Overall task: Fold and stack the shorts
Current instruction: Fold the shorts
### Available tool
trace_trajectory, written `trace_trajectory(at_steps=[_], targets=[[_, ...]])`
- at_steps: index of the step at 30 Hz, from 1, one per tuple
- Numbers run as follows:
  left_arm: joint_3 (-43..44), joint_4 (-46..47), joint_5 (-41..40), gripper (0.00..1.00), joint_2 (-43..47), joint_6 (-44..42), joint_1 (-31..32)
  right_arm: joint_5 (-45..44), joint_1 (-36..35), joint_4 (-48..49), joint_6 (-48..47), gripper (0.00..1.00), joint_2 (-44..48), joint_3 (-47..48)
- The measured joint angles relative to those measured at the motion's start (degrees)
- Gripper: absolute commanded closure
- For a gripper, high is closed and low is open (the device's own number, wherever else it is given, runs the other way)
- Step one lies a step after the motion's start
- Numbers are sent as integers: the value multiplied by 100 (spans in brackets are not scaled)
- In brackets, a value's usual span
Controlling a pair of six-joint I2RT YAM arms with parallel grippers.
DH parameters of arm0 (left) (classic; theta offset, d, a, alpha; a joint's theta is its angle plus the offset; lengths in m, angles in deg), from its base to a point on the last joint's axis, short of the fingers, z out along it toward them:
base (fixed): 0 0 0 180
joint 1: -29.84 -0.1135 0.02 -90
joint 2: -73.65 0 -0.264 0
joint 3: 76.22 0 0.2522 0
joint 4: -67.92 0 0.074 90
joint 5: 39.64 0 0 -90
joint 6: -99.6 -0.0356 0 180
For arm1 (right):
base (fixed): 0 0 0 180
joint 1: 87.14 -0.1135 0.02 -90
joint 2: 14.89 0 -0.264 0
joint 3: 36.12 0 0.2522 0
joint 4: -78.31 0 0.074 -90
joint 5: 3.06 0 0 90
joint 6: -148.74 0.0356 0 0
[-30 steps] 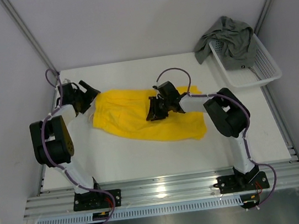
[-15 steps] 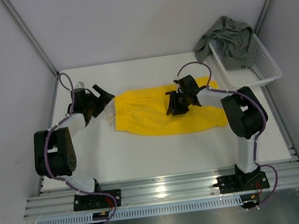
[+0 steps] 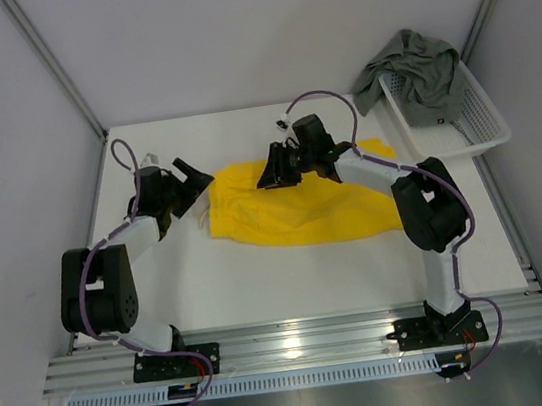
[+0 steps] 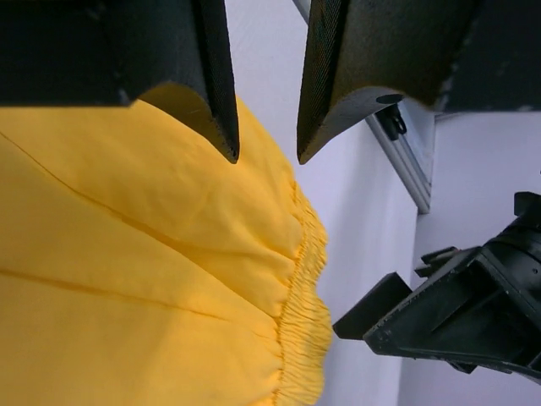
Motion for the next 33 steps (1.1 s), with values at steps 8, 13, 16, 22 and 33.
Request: trace_trajectory(at_steps=[8,13,16,22,33], targets=[[-190,-232,35,1,649,-31,-44,702,-291,1067,706,71,-1019,249],[-203,-699,68,1,957,-98,-48,745,-365,1134,876,78,-1703,616],[-323,-861,63,1,1117,-125,-48,463,-365,896,914,81,-1910,730],[-898,-960,55,1,1333,-116,-9,168,-291,551,933,82,-1950,730],[-1620,-337,-57,1,1397,2,385,-98,-278,-17,48,82,-1735,728]])
